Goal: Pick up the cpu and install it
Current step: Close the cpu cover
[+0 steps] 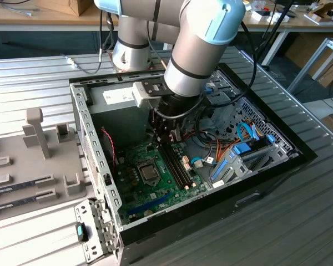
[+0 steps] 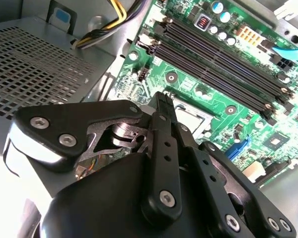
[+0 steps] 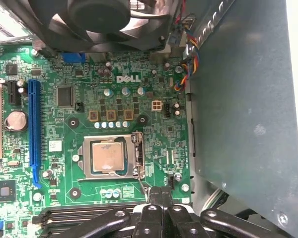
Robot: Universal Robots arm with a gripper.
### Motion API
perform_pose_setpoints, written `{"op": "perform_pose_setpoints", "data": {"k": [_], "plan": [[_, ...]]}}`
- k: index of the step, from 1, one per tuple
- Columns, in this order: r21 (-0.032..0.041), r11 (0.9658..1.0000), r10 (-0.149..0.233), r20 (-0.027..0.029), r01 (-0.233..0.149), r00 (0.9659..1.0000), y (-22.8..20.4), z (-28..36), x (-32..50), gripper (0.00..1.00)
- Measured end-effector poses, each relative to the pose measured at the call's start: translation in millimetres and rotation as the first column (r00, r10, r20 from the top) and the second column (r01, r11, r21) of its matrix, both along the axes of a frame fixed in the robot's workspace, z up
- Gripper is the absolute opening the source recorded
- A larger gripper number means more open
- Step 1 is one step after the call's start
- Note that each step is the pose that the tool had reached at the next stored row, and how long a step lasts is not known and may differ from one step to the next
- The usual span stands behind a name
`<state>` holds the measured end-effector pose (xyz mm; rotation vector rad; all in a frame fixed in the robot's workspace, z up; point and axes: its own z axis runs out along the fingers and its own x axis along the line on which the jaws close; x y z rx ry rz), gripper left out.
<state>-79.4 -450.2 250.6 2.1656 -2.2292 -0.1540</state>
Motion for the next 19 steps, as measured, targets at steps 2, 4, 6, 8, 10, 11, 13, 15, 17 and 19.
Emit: {"op": "perform_pose_setpoints", "data": {"k": [2,4,6,8,10,11,13,15,17,19], "plan": [[0.0,1.0,0.0,0.0,0.0,1.0,-5.1,0.0,0.0,0.11],[0.0,1.0,0.0,0.0,0.0,1.0,-8.3,-0.1,0.0,0.11],[0.0,1.0,0.0,0.0,0.0,1.0,-10.2,-0.1,0.0,0.11],[0.0001,1.0,0.0,0.0,0.0,1.0,-12.0,-0.1,0.0,0.11],[0.0001,1.0,0.0,0.0001,0.0,1.0,-14.3,-0.1,0.0,0.11],[0.0002,1.0,0.0,0.0001,0.0,1.0,-15.9,-0.1,0.0,0.11],[0.0,1.0,0.0,0.0001,0.0,1.0,-20.5,-0.1,0.0,0.11],[0.0,1.0,0.0,0.0,0.0,1.0,-23.9,-0.1,0.0,0.11],[0.0001,1.0,0.0,0.0,0.0,1.0,-28.1,-0.1,0.0,0.11],[0.0,1.0,0.0,0.0,0.0,1.0,-30.8,-0.1,0.0,0.11]]}}
